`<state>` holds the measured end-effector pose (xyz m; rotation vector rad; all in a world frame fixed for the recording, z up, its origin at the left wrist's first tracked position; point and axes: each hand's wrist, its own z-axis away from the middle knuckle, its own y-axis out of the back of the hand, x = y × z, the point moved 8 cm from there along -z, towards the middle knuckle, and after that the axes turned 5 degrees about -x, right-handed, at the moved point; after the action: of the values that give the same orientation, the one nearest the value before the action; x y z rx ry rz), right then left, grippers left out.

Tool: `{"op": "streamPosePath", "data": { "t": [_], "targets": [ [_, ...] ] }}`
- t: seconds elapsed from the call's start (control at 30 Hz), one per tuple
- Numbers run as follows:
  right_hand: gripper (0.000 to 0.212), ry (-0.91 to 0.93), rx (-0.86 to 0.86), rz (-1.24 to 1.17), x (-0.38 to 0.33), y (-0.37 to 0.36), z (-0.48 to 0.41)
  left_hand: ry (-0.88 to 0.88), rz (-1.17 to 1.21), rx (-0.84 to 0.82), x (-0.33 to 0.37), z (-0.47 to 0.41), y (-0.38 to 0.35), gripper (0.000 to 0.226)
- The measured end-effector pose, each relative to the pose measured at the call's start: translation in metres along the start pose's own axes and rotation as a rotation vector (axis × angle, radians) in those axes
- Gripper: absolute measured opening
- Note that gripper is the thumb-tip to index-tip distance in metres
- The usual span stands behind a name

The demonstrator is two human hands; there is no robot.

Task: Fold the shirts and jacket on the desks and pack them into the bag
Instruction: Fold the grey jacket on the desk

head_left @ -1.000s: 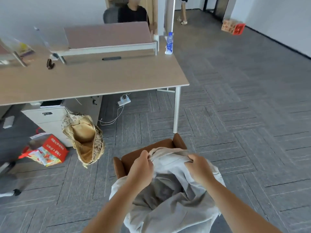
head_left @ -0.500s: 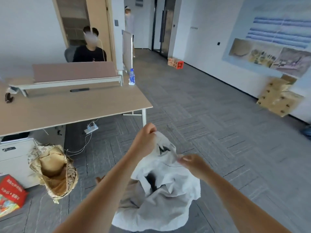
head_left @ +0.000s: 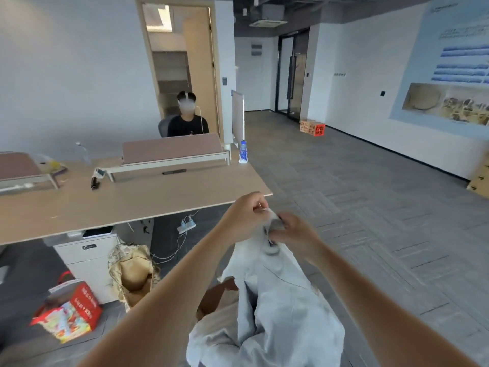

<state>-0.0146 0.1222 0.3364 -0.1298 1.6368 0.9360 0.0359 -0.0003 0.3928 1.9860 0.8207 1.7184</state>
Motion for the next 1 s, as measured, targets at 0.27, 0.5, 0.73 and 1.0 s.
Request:
{"op": "streamPosePath", "data": {
  "t": [0.27, 0.5, 0.73, 1.0],
  "targets": [
    [0.032, 0.069, -0.074, 0.161, -0.015, -0.002, 0.015, 0.235, 0.028, 0.01, -0.046, 0.049, -0.021, 0.032],
    [0.021, 0.023, 0.007, -0.111, 0.015, 0.055, 0.047, 0.355, 0.145, -0.22, -0.08, 0.073, -0.094, 0.029],
    [0.017, -0.175, 0.182, 0.197, 0.065, 0.109, 0.073, 0.287, 0.023, -0.088, -0.04, 0.04, -0.11, 0.008],
    [0.062, -0.034, 0.007, 0.118, 0.058, 0.074, 0.086, 0.08, -0.017, -0.084, 0.022, 0.0, -0.088, 0.01]
  ]
}}
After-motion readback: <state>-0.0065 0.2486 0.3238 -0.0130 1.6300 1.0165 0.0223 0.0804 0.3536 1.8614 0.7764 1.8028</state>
